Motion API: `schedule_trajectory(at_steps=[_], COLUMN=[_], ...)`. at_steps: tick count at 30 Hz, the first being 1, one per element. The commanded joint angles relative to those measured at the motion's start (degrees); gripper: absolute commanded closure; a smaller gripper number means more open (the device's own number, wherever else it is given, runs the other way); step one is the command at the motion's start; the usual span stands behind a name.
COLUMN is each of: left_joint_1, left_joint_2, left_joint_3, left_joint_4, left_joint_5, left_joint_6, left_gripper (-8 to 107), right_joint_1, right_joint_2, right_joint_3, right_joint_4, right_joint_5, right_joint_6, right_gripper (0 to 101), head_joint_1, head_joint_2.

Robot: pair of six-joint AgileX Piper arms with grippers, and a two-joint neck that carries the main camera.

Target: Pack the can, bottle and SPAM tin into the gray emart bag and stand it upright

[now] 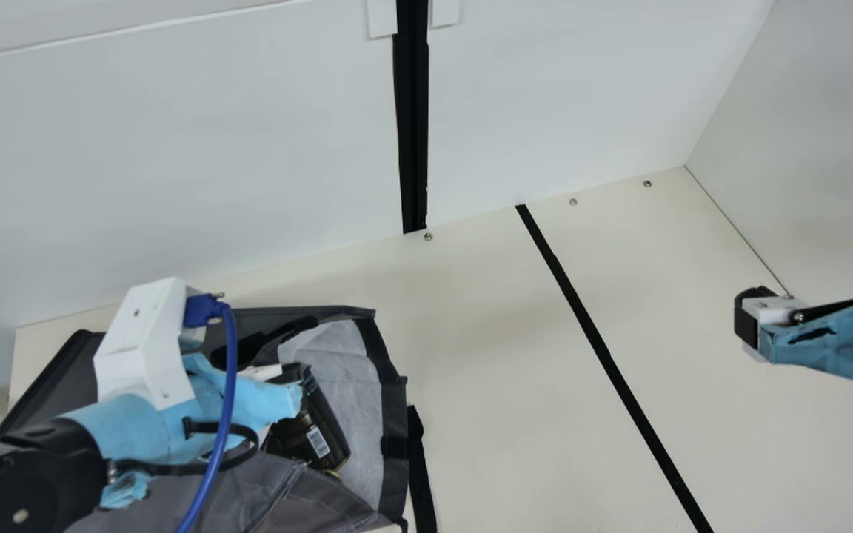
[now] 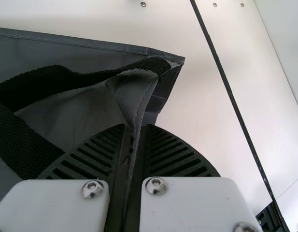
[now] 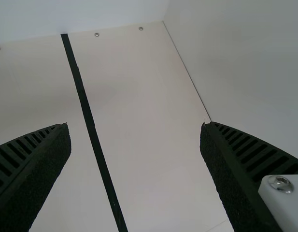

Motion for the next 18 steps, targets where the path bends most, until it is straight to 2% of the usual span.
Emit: schedule_trajectory(at_steps=[1, 18], left_joint_1=[0.0, 0.0], left_joint_2=[0.0, 0.0], left_joint_3=[0.0, 0.0], left_joint_4=[0.0, 0.0], left_joint_5=[0.0, 0.0], left_joint_6=[0.0, 0.0], left_gripper=[107, 107], right_joint_1=[-0.3, -4.2], right_joint_2=[0.0, 0.0], right_joint_3=[0.2, 2.2], right_joint_4=[0.6, 5.8], right_joint_5=[-0.2, -0.2], right_joint_6=[0.4, 2.5], right_gripper=[6, 6], head_joint_1=[-1.3, -1.3], head_joint_2=[-0.1, -0.1])
